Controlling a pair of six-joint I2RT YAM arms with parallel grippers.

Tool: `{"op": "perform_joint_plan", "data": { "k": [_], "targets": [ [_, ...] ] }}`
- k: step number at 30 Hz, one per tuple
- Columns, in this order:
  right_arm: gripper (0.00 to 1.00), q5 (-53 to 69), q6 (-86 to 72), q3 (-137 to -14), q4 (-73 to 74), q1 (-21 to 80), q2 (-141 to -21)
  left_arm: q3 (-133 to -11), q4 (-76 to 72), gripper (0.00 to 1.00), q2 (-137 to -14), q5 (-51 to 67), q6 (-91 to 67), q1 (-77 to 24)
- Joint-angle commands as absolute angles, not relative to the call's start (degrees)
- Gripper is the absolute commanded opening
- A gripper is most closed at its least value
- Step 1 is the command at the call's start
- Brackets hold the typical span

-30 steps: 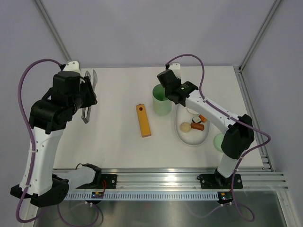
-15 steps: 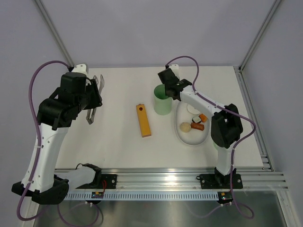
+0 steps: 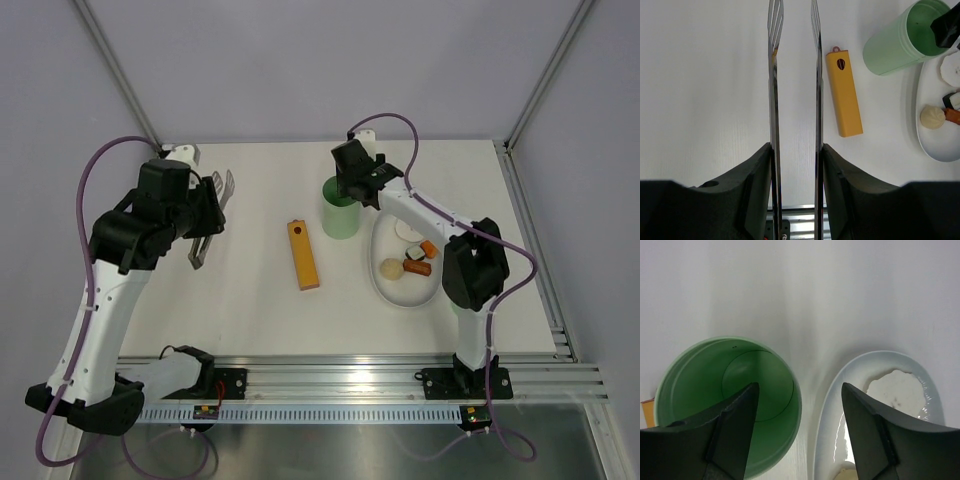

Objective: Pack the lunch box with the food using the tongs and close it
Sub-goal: Place the packing box at the center of the board, then pick up the fake food from the plate.

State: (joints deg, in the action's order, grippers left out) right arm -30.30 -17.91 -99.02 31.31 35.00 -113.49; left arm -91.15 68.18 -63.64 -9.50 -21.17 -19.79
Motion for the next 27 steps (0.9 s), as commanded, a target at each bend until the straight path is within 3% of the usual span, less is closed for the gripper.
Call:
{"op": "perform_joint_plan", "data": {
  "k": [1,5,13,21,27],
  "targets": [
    [0.75,-30.1,-17.6,-102.4,31.5,34.3,-106.1,-88.5,63.7,0.44,-62.1,-5.5,-19.8,-21.7],
    [0.76,-27.3,-17.8,-100.3,33.1,31.7,-99.3,-83.7,62.5,0.44,-61.8,-4.1,-18.6,-27.2],
    [0.83,-19.0,-22.0,-84.1,35.8,16.3,-81.7,-76.5,58.7,0.42,-64.0,2.1,-14.9,-39.2],
    [0.89,-15.4,-23.9,-71.6,37.6,6.4,-68.7,-80.9,52.0,0.42,-77.6,-1.3,-14.6,-55.5],
    [0.9,-17.4,-23.2,-69.4,40.6,6.2,-64.4,-88.1,47.4,0.42,-87.3,-0.4,-15.3,-58.2]
  ]
}}
